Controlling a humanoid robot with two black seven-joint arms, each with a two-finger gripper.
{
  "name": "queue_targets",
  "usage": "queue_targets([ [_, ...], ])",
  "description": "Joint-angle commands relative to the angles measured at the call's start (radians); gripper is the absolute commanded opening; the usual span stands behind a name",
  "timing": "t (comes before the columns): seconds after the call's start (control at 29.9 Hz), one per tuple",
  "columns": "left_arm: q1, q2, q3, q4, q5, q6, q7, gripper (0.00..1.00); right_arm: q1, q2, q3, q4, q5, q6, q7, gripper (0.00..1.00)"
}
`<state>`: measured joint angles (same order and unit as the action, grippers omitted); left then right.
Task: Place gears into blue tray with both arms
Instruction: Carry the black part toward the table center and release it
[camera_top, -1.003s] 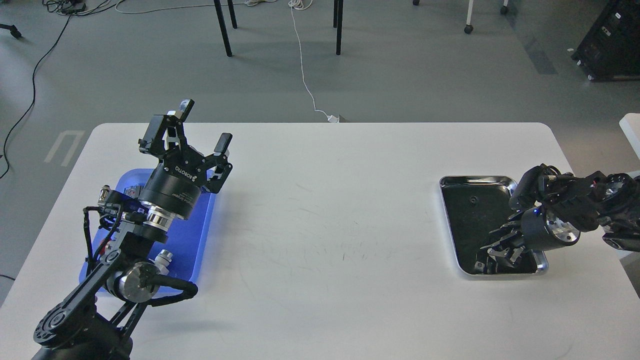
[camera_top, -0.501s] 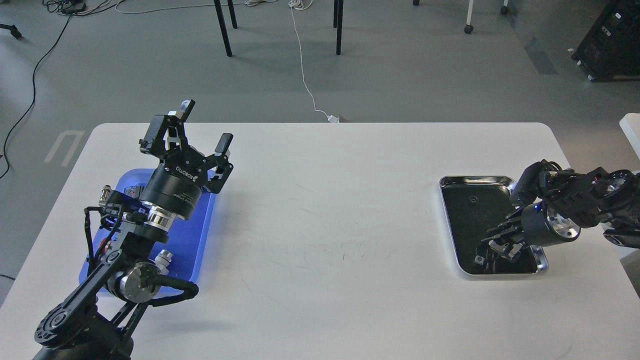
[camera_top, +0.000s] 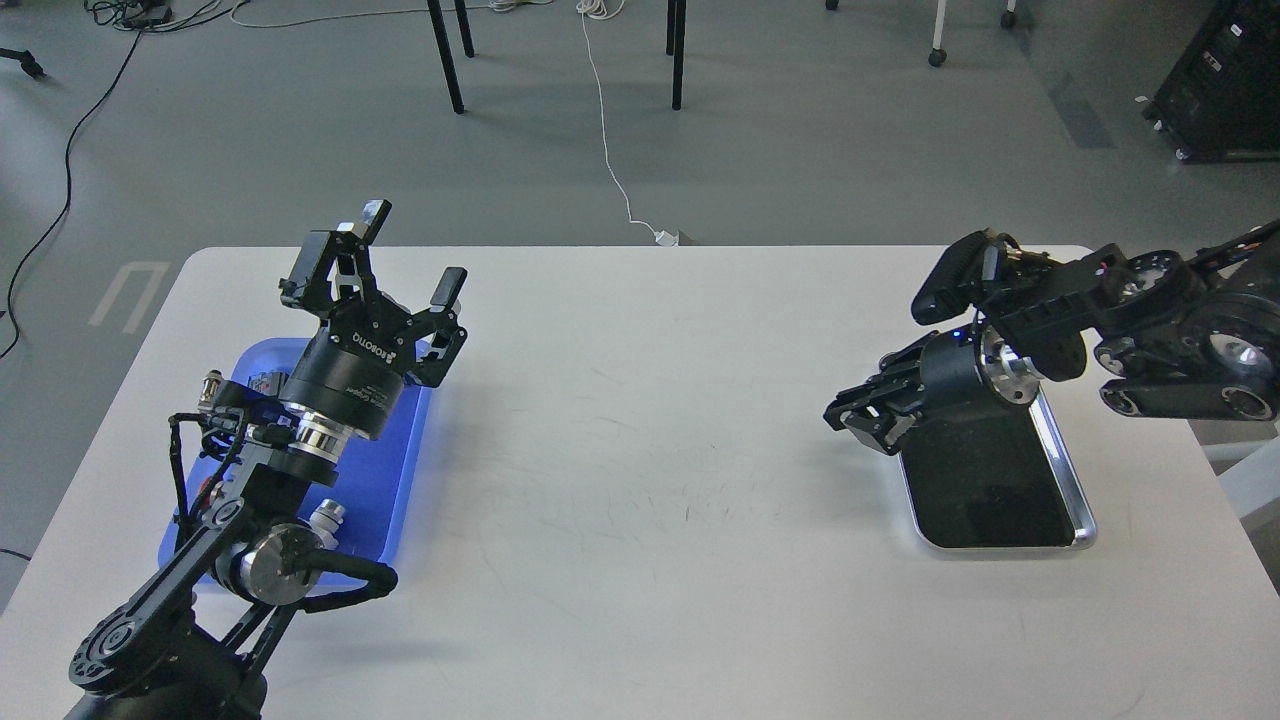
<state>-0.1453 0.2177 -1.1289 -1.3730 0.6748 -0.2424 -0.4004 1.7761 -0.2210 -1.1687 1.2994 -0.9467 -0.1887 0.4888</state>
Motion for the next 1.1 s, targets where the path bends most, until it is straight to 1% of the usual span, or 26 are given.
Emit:
queue_targets([
  [0.0, 0.001, 0.000, 0.000, -0.001, 0.002, 0.000, 0.000, 0.98, 0.000, 0.187, 0.001, -0.017, 0.144, -0.063, 0.000, 0.11],
  [0.03, 0.001, 0.000, 0.000, -0.005, 0.002, 0.000, 0.000, 0.98, -0.003, 0.221, -0.002, -0.026, 0.175, -0.066, 0.000, 0.11],
  [0.17, 0.003, 0.000, -0.003, -0.024, 0.002, 0.000, 0.000, 0.98, -0.035, 0.221, -0.009, -0.081, 0.258, -0.068, 0.000, 0.11],
  [0.37, 0.018, -0.001, -0.009, -0.024, 0.003, 0.002, 0.000, 0.98, -0.141, 0.221, -0.006, -0.167, 0.281, -0.074, 0.000, 0.11],
  [0.53, 0.024, 0.003, -0.020, -0.024, 0.002, 0.000, 0.000, 0.98, -0.194, 0.221, -0.005, -0.167, 0.295, -0.113, 0.000, 0.11],
  [0.77, 0.038, 0.000, -0.022, -0.024, 0.003, 0.002, 0.000, 0.98, -0.245, 0.221, -0.005, -0.167, 0.295, -0.118, 0.000, 0.12],
  [0.94, 0.038, 0.000, -0.022, -0.026, 0.003, 0.003, 0.000, 0.98, -0.262, 0.221, 0.001, -0.163, 0.296, -0.146, 0.000, 0.16],
  [1.07, 0.038, 0.000, -0.022, -0.024, 0.005, 0.003, 0.000, 0.98, -0.280, 0.221, 0.001, -0.166, 0.296, -0.156, 0.000, 0.18],
])
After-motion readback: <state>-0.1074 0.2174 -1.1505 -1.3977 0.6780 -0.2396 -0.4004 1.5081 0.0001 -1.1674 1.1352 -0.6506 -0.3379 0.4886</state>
